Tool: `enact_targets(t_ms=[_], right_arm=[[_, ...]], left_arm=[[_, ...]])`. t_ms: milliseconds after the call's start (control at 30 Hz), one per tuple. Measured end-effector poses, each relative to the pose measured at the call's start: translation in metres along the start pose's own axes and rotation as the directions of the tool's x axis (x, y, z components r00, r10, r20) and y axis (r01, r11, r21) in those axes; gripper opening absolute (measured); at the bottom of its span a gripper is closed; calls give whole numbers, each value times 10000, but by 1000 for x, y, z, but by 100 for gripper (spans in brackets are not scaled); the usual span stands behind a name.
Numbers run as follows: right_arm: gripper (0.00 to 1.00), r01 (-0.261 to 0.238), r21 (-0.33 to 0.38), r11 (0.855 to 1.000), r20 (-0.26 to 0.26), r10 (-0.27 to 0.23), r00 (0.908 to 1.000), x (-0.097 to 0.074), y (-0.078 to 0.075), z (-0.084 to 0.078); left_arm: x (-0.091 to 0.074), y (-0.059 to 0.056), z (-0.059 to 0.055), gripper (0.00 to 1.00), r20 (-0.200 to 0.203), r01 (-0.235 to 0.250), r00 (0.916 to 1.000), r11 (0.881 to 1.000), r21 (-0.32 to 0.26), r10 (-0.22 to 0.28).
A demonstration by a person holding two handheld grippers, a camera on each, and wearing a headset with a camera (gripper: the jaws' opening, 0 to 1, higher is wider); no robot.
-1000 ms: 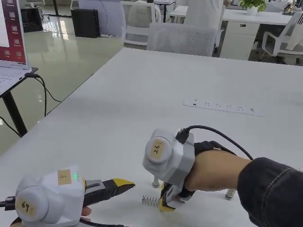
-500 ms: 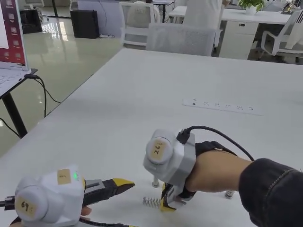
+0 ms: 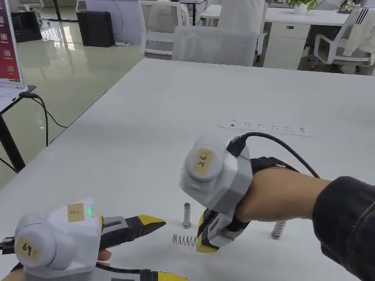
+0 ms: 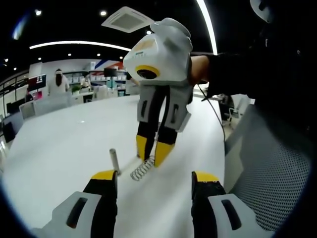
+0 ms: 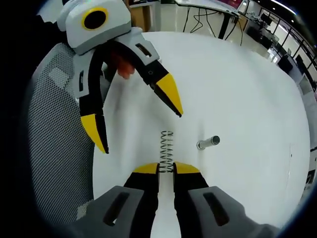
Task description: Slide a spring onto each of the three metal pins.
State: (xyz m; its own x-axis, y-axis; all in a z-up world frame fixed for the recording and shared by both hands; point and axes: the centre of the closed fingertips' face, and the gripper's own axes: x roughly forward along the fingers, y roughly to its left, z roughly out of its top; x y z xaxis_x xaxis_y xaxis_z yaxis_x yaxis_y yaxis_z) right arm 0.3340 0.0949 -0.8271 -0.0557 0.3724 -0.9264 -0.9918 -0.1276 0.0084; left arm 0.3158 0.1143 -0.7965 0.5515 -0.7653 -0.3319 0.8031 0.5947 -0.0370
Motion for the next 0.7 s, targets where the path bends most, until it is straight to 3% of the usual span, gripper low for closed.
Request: enact_targets(t_ms=[400, 700], right_arm=[[8, 94, -182, 9998, 29, -94, 10000, -19, 8, -6], [8, -160, -763, 9970, -263, 141, 9996, -29, 22, -11]], left_arm=[[5, -4, 10, 49, 1, 306, 9995, 9988, 376, -307], [9, -14, 14, 36, 3, 743, 9972, 9950, 674, -745]])
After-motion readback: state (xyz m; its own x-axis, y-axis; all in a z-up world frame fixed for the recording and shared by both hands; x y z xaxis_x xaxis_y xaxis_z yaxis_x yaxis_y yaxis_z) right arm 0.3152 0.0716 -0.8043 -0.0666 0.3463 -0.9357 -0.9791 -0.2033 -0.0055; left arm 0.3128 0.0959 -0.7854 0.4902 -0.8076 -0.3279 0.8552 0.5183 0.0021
